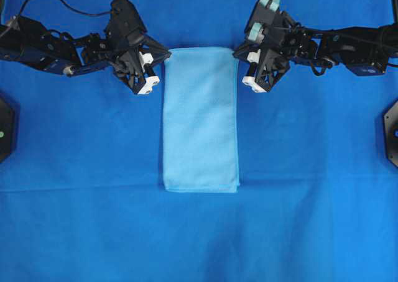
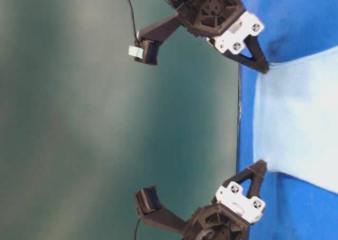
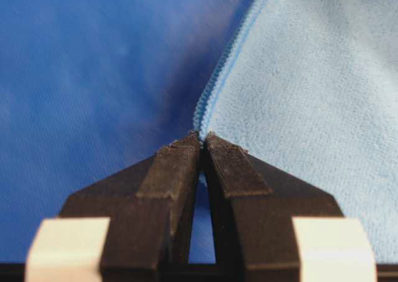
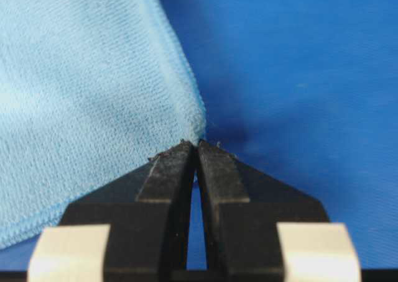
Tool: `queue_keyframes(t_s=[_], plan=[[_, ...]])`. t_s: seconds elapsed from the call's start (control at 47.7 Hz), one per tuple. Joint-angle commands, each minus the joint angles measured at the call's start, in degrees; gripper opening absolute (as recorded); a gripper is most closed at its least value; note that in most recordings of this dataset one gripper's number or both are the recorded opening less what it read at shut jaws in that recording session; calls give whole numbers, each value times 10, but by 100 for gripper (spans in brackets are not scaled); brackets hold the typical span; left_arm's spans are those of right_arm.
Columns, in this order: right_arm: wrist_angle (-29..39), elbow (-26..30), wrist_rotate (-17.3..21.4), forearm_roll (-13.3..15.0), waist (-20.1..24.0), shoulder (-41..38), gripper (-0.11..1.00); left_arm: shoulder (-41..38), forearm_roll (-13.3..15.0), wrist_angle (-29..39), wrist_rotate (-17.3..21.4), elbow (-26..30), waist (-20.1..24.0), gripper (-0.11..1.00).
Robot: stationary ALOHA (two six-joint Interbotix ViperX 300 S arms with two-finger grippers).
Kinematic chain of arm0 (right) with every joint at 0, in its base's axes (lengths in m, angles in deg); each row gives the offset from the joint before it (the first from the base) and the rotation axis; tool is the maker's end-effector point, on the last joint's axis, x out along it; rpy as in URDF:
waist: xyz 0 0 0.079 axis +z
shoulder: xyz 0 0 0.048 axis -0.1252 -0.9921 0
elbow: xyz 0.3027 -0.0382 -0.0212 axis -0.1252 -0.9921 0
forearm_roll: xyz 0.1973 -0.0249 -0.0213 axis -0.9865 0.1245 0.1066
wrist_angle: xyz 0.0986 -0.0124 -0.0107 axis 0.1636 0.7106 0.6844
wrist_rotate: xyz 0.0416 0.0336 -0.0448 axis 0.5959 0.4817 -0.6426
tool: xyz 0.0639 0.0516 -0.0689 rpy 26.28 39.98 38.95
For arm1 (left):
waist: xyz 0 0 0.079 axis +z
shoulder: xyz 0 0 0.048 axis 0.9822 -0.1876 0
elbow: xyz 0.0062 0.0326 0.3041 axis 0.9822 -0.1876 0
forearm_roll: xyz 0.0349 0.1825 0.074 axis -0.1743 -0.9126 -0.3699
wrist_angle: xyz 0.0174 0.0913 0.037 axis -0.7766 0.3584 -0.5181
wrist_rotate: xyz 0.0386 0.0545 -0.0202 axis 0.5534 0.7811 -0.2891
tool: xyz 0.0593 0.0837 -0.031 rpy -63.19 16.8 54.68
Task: Fold a vertical towel.
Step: 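Lift the top corners with both grippers and fold them down toward the bottom edge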
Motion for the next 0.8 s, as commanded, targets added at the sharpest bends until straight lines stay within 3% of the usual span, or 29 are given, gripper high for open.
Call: queue_keyframes(t_s=[0.0,0.44,0.776], plan=[[-4,7,-2,-1,-18,15,3,13,0,-2,10,15,17,4],[-4,11,-3,0,-38,28,3,18,0,5,33,28,38,4],[34,-3,-2,0,-18,124,3,126,-1,89,36,16,4,4]])
